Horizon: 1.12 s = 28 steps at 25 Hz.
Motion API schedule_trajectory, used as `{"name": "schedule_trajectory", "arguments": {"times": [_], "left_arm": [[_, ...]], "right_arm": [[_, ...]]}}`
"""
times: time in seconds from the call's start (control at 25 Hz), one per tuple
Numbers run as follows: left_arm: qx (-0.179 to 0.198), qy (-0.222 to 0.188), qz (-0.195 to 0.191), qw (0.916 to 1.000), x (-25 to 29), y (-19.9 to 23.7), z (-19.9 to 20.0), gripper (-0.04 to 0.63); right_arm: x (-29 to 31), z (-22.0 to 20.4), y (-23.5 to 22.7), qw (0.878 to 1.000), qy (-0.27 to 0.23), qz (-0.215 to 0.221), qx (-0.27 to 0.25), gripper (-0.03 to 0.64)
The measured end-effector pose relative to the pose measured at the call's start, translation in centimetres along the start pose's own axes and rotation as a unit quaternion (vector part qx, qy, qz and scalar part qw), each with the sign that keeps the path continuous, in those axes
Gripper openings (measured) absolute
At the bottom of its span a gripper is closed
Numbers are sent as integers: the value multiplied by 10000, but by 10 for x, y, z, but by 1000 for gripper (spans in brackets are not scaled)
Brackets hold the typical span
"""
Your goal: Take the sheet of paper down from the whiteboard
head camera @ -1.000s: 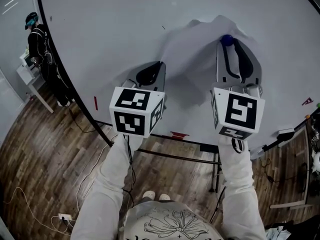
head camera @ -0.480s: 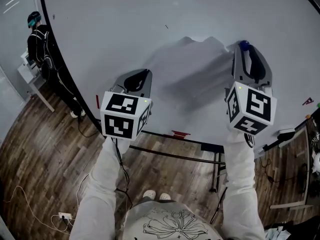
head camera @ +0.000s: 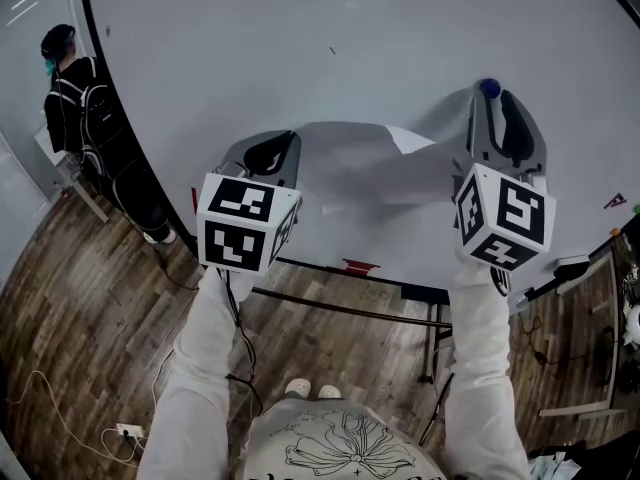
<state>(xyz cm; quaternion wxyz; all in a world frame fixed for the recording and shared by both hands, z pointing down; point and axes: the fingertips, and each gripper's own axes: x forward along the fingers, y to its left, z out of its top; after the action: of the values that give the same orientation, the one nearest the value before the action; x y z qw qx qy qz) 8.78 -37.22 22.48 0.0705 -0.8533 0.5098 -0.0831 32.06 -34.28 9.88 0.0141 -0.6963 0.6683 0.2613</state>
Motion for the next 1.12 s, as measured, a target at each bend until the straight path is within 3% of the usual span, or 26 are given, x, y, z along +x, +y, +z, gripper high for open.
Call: {"name": "schedule_trajectory", "arguments": {"times": [0.2, 1.12], "left_arm": [[32, -103, -28, 9999, 0, -4, 8, 5], [-248, -459, -51, 9986, -17, -21, 3, 5]], "right_arm": [[-7, -1, 2, 10000, -14, -45, -84, 120], [-61, -31, 1, 9978, 214, -140, 614, 37]]}}
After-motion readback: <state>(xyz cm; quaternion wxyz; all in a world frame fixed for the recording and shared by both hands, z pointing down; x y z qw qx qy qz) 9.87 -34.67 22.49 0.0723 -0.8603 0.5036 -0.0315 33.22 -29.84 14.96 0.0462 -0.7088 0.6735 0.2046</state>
